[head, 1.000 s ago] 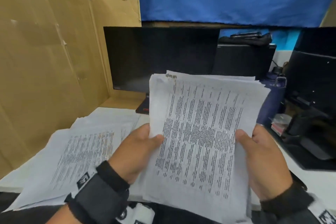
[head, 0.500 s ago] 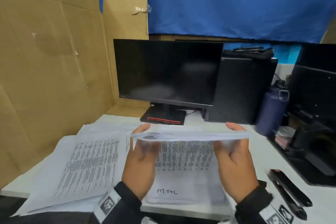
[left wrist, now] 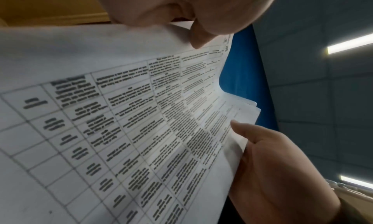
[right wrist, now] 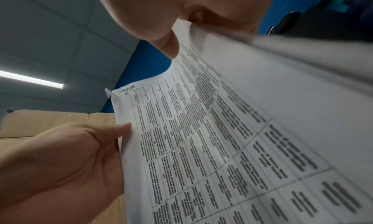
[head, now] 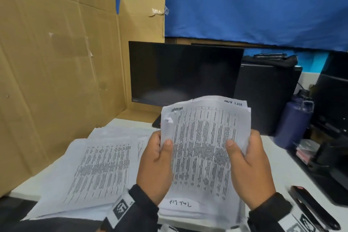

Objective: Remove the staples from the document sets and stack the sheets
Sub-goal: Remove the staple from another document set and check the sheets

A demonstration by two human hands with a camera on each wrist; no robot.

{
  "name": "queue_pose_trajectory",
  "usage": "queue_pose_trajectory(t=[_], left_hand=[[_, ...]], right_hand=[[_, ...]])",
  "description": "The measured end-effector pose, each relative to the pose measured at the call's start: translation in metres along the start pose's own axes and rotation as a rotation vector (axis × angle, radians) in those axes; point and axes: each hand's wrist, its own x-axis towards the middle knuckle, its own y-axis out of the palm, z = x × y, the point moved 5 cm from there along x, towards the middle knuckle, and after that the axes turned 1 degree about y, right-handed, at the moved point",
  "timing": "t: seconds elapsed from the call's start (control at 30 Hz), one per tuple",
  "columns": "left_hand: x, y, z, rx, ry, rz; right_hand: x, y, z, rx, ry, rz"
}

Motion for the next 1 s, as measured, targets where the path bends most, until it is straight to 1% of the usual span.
queue_pose_trajectory(t=[0.17,0.23,0.43,0.57,0.63,0.73,0.87,1.0], left_hand=[[0.004,-0.001,0.022,-0.117,-0.155,0.031],[0.003,0.001,0.032,-0.113,-0.205,0.04],[-0.004,0.005,0.054,-0.116,-0.309,0.053],[-0.007,0.005,0.063,-0.132,-0.381,0.091],[-0.009,0.007,0.066,-0.121,-0.392,0.12],[-0.01,0.007,0.067,-0.08,-0.38,0.132],[-0.011,0.004,0.07,-0.11,-0.38,0.058],[-0.014,0.003,0.073,-0.169,-0.4,0.011]], right_hand=[[-0.003,0.0,-0.011,0.035,0.081,-0.009],[-0.002,0.001,-0.014,0.041,0.112,-0.013],[-0.002,-0.003,-0.021,0.093,0.179,-0.026],[-0.006,-0.003,-0.033,0.206,0.282,-0.056],[-0.008,-0.001,-0.031,0.271,0.329,-0.043],[-0.009,0.0,-0.023,0.28,0.333,-0.04],[-0.008,0.001,-0.02,0.237,0.338,-0.024],[-0.008,-0.001,-0.032,0.302,0.316,-0.03]])
